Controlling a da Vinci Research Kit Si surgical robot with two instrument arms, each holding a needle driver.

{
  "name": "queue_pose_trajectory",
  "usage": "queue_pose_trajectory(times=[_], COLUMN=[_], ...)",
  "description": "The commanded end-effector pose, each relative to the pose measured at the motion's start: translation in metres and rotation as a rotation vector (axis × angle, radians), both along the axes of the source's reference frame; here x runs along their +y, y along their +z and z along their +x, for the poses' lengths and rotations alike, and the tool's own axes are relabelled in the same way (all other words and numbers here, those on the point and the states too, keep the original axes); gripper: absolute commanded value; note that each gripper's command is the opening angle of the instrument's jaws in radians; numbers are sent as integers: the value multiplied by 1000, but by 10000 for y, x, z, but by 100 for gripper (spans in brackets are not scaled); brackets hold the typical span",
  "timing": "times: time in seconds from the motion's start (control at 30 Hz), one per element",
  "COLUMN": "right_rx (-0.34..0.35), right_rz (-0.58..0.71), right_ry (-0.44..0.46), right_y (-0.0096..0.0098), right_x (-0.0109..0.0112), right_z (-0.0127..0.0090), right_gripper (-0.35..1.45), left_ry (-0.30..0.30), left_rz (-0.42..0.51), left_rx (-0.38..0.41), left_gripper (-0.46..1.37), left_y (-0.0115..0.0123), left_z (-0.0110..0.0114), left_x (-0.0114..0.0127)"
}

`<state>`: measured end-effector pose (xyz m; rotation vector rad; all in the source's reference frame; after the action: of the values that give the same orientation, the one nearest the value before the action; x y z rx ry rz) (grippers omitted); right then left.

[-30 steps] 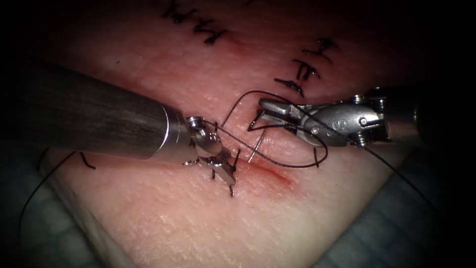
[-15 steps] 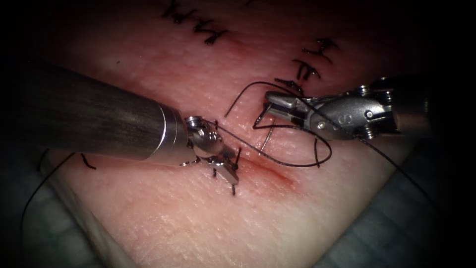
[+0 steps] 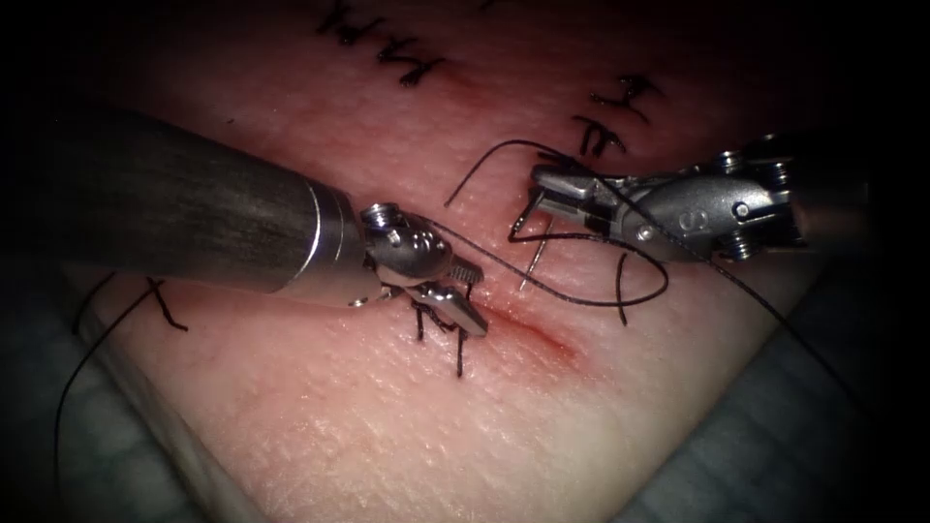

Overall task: Wound Closure
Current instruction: Throw the needle using the right driver through the target above the wound

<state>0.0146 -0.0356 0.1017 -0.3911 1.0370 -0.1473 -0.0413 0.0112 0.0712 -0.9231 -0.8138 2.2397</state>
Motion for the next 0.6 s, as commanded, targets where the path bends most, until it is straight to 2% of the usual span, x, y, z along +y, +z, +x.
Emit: queue_pose_trajectory(times=[0.03,0.3,0.4,0.6], right_rx=[2,10,11,11], right_rz=[-4,-8,-12,-13], right_ry=[4,8,6,6], right_y=[-1,-11,-16,-18], right_x=[0,-1,-2,-4], right_z=[0,-1,-1,-1], right_gripper=[-35,-35,-35,-35], left_ry=[1,25,54,63], left_rz=[3,-8,-8,-12], left_rx=[-3,4,18,20], left_gripper=[-35,-35,-35,-35], left_y=[3,26,34,42], left_z=[-3,-18,-21,-17], left_x=[-1,-9,-14,-16])
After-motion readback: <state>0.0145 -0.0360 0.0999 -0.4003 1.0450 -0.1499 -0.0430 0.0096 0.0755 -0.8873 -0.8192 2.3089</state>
